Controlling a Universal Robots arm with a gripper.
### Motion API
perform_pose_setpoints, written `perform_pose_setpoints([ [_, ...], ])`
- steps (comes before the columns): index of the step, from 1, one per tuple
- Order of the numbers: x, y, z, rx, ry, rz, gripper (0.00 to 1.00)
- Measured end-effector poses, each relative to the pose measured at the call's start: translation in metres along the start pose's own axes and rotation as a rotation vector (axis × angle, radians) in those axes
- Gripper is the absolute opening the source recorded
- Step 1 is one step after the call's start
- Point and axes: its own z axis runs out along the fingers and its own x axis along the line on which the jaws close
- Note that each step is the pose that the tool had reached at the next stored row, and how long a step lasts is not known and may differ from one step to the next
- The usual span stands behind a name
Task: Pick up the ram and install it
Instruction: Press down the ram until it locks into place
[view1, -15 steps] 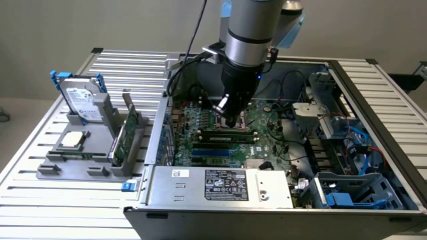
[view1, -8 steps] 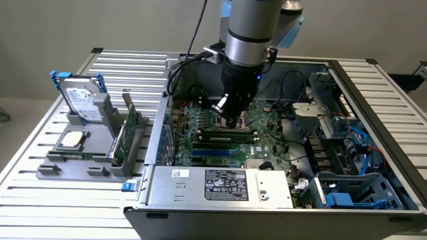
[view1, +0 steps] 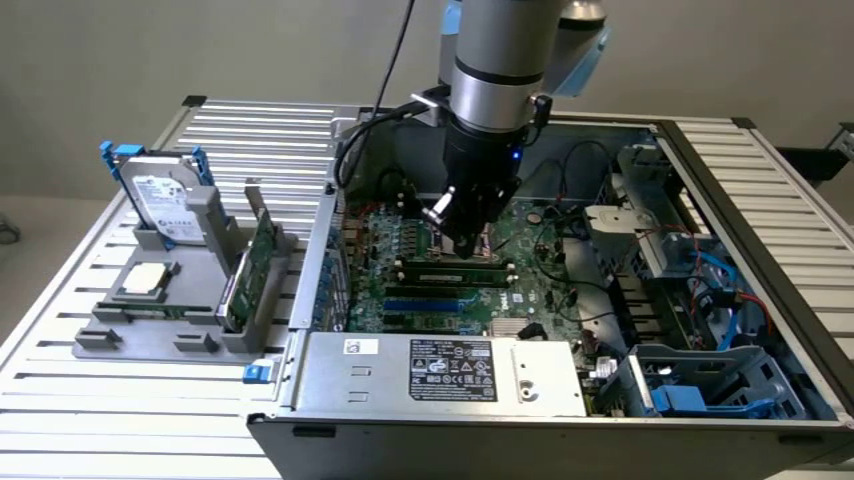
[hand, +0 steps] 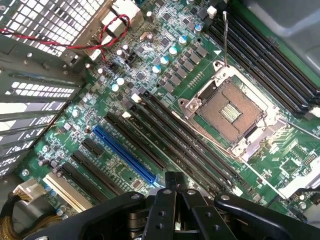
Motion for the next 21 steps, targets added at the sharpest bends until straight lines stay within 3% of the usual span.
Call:
perform_pose_setpoints([
  [6, -0.0001, 0.0, 0.0001, 0.0043, -0.0052, 0.068, 0.11],
  [21, -0.0001, 0.0001, 0.0008, -0.0008, -0.0081, 0.276, 0.11],
])
